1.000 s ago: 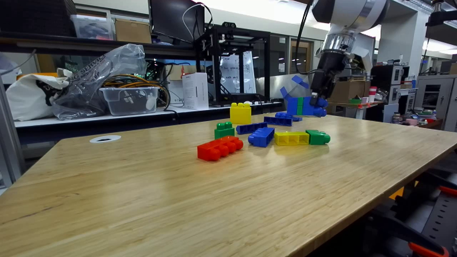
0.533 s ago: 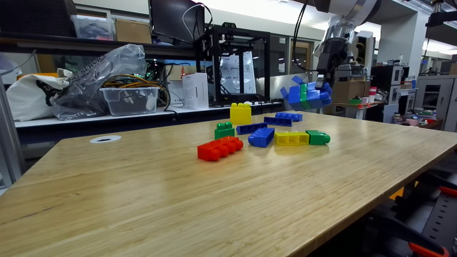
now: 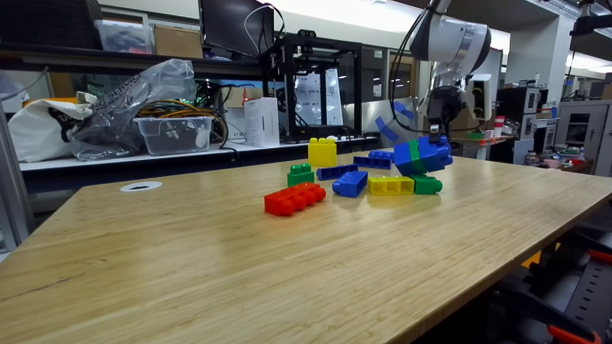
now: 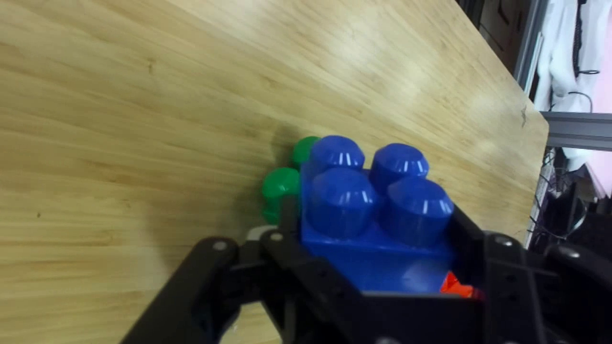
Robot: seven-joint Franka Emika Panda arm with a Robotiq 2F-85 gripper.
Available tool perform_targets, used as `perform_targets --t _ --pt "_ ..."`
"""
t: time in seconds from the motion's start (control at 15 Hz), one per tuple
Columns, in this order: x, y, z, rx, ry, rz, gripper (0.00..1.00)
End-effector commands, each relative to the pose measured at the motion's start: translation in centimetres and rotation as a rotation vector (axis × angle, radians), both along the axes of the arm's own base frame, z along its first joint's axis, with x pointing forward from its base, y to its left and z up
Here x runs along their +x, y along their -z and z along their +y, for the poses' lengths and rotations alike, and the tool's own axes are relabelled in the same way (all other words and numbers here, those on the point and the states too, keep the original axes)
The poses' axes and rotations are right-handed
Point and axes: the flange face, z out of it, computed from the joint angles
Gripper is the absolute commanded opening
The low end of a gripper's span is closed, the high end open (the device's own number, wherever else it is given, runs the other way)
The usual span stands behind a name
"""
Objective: Separate the blue and green building blocks that are stacked together
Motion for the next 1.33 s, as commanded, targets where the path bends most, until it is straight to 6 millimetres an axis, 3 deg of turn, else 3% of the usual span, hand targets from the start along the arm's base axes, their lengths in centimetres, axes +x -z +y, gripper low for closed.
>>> perform_targets --t 0.0,0.33,0.67,0.93,1.27 --pt "1.3 1.8 -0.6 0.094 -0.017 0.033 0.45" --pt "2.0 3.6 -1.0 0.067 -0.042 0.097 0.45" --pt "1.7 4.0 -1.8 -0.127 -0.076 0.185 0.45" --pt "2.6 1.8 -1.9 -0.326 -0.102 0.201 0.45" --pt "4.7 -2.2 -2.2 -0.574 -0.041 0.050 0.45"
